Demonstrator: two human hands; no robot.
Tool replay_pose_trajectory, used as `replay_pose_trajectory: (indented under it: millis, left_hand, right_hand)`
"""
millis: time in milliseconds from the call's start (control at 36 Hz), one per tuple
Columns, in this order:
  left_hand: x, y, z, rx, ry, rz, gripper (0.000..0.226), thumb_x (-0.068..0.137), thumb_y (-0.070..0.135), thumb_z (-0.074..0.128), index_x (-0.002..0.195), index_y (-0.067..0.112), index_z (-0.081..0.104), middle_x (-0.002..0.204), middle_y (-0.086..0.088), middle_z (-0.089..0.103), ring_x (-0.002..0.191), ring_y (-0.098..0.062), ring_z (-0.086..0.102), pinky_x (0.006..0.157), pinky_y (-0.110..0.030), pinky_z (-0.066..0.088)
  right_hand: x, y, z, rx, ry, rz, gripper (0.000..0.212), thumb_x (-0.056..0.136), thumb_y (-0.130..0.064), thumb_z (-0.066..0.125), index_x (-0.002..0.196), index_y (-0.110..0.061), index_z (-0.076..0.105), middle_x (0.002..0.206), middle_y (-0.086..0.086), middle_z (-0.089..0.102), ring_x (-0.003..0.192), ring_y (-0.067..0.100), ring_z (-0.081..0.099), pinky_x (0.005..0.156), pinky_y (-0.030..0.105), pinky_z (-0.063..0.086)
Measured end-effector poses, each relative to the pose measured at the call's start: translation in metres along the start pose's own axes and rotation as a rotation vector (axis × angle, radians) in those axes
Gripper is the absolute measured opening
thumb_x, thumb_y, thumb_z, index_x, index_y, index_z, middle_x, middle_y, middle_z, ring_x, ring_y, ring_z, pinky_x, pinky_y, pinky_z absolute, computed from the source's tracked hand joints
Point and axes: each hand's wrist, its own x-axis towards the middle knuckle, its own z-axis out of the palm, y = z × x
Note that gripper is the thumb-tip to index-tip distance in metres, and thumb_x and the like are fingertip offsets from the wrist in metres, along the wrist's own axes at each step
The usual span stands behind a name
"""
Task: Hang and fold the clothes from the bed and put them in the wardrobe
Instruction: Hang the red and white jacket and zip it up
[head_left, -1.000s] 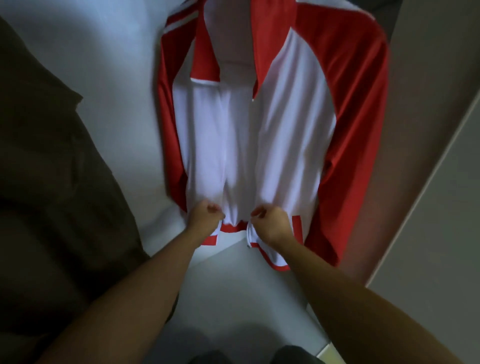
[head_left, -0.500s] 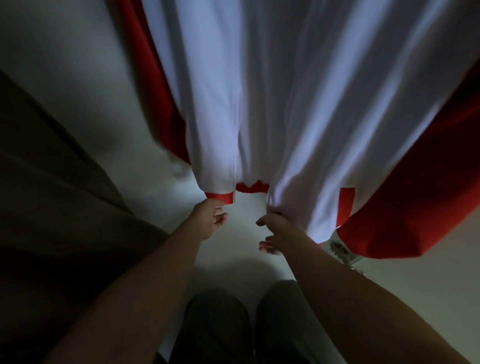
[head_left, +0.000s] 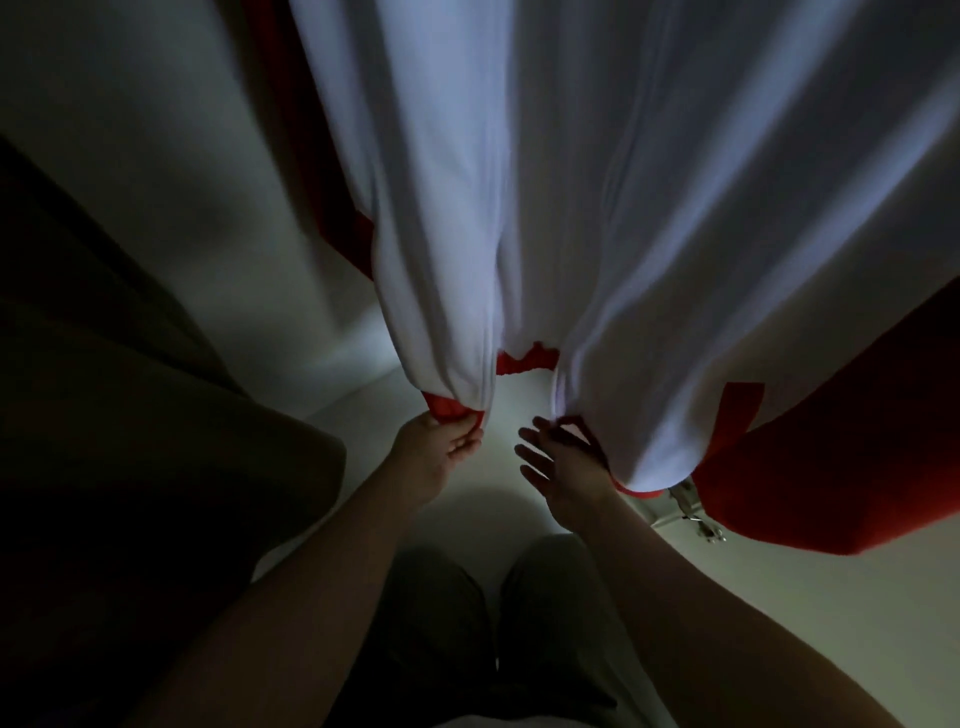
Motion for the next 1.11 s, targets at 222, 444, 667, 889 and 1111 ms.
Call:
replay_pose_trajectory:
  millis: [222,444,667,889,1111]
  left_hand:
    - [-0.026,-0.006,0.009,0.007,0.043,0.019,0.015,0.081,0.009,0.079,0.095,0.005,0.075,0.097,-0.012,0.076,0.092,-0.021,0.074,0.079,-0.03,0.058]
    - [-0.054,-0.008,0.023,0.197,0.166,0.092,0.021,0.084,0.017,0.079,0.096,0.002,0.068,0.079,-0.012,0.069,0.074,-0.02,0.065,0.073,-0.033,0.056]
    - [-0.077,-0.012,0.025,0.183,0.158,0.166,0.015,0.085,0.012,0.077,0.094,0.003,0.069,0.077,-0.01,0.07,0.074,-0.022,0.067,0.071,-0.032,0.054]
    - [-0.104,-0.016,0.028,0.153,0.143,0.234,0.02,0.084,0.007,0.078,0.103,0.005,0.071,0.092,-0.009,0.076,0.084,-0.023,0.073,0.073,-0.03,0.059]
    - [-0.125,-0.013,0.007,0.141,0.196,0.333,0.02,0.081,0.004,0.078,0.1,0.006,0.071,0.09,-0.006,0.077,0.09,-0.026,0.075,0.076,-0.033,0.059]
  right_hand:
    - [-0.018,0.013,-0.011,-0.083,-0.148,0.032,0.036,0.097,-0.019,0.064,0.131,-0.02,0.053,0.115,0.005,0.074,0.086,0.018,0.072,0.074,0.032,0.051]
    - [-0.039,0.014,-0.023,-0.125,-0.153,0.05,0.031,0.097,-0.026,0.064,0.127,-0.018,0.06,0.113,0.0,0.075,0.088,0.019,0.063,0.062,0.028,0.042]
    - [-0.06,0.012,-0.037,-0.089,-0.098,0.131,0.024,0.094,-0.024,0.068,0.115,-0.015,0.072,0.102,-0.001,0.076,0.081,0.018,0.056,0.062,0.029,0.04]
    - [-0.08,0.02,-0.027,-0.521,-0.086,0.015,0.022,0.086,-0.029,0.078,0.091,-0.008,0.078,0.074,0.004,0.07,0.053,0.009,0.053,0.047,0.02,0.037]
    - [-0.087,0.021,0.003,-1.006,-0.14,-0.293,0.019,0.092,-0.036,0.071,0.079,-0.023,0.075,0.07,-0.009,0.068,0.06,0.002,0.057,0.057,0.014,0.041]
